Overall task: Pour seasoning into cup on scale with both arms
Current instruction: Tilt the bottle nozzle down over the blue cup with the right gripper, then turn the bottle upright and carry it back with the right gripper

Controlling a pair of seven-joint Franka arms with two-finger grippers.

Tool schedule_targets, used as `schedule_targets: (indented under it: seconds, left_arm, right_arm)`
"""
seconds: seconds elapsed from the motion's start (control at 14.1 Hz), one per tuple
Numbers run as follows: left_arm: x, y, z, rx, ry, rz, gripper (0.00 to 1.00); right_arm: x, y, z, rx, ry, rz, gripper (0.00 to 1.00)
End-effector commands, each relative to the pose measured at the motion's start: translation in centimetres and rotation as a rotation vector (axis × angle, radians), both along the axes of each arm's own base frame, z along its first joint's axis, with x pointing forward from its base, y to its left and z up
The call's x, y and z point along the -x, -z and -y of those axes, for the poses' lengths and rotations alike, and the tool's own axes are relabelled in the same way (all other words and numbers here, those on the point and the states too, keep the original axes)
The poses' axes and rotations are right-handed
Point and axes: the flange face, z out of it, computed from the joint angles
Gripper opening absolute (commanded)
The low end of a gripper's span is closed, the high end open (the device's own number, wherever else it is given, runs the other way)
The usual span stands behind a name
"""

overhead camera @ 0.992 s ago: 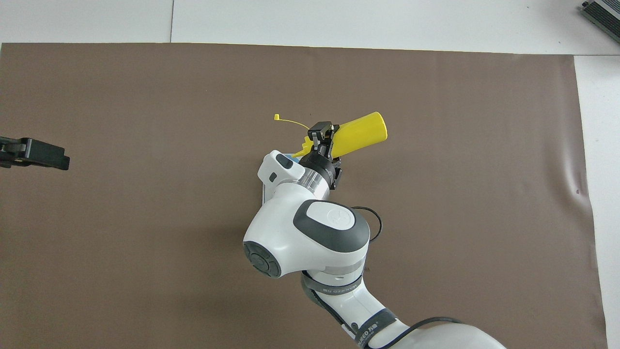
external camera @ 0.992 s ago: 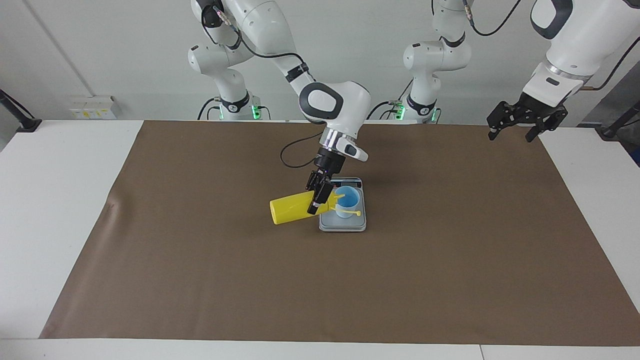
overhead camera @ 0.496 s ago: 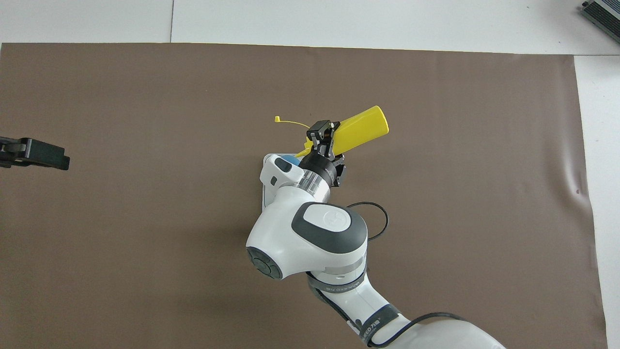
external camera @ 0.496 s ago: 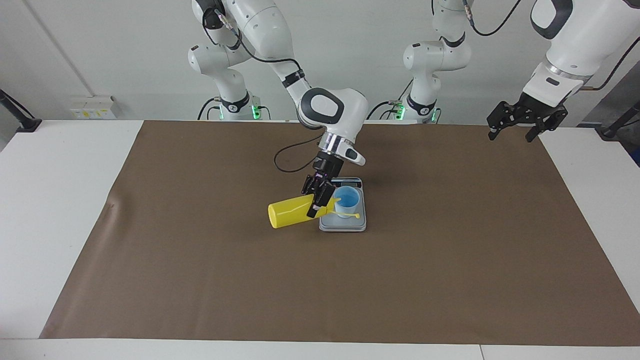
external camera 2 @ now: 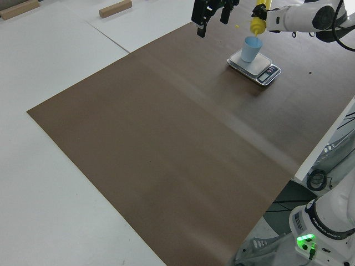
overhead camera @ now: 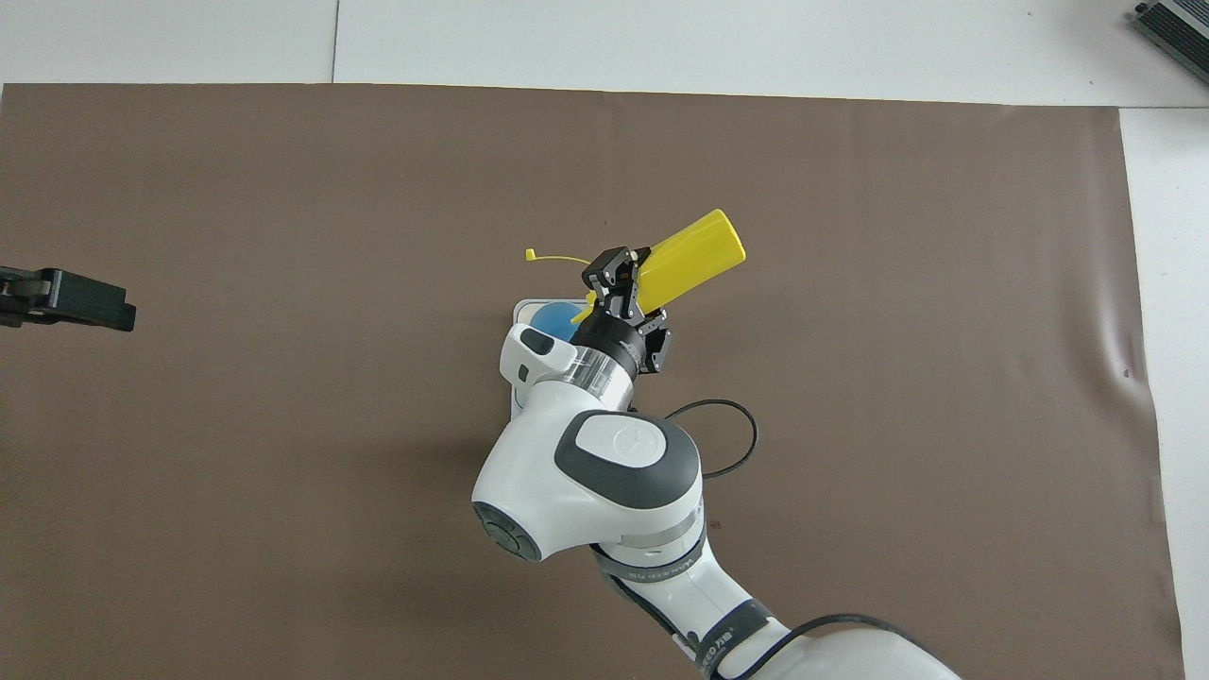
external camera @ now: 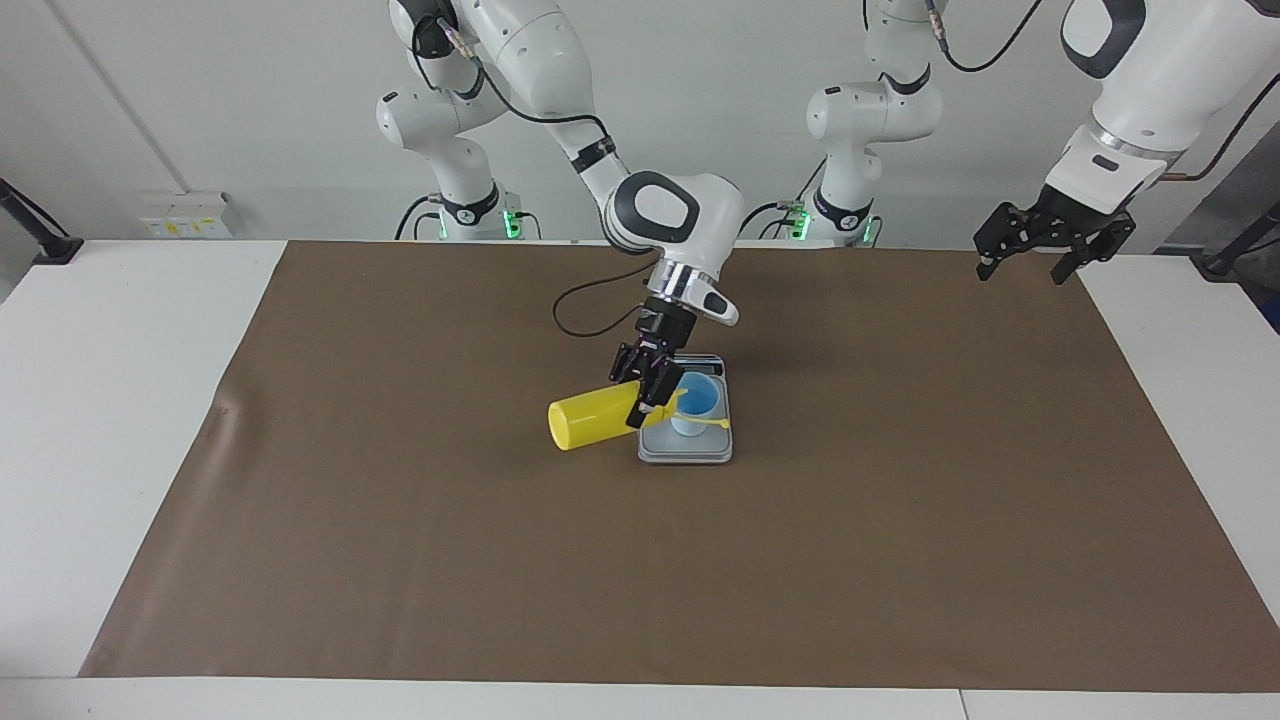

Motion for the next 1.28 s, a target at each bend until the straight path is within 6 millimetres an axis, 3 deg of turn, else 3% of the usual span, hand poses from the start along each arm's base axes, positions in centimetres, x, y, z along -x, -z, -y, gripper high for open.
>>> schedule_targets:
  seconds: [0.0, 1.21]
  left_arm:
    - [1.01, -0.15, -0.5, 0.011, 0.007, -0.006, 1.0]
    - [1.01, -0.15, -0.51, 0.011, 0.007, -0.006, 1.0]
  right_arm:
    - [-0.21, -0.5, 0.52, 0.059, -0.008, 0.027, 0.0]
    - [-0.06, -0.03, 0.5, 0.06, 0.049, 0.031, 0.0]
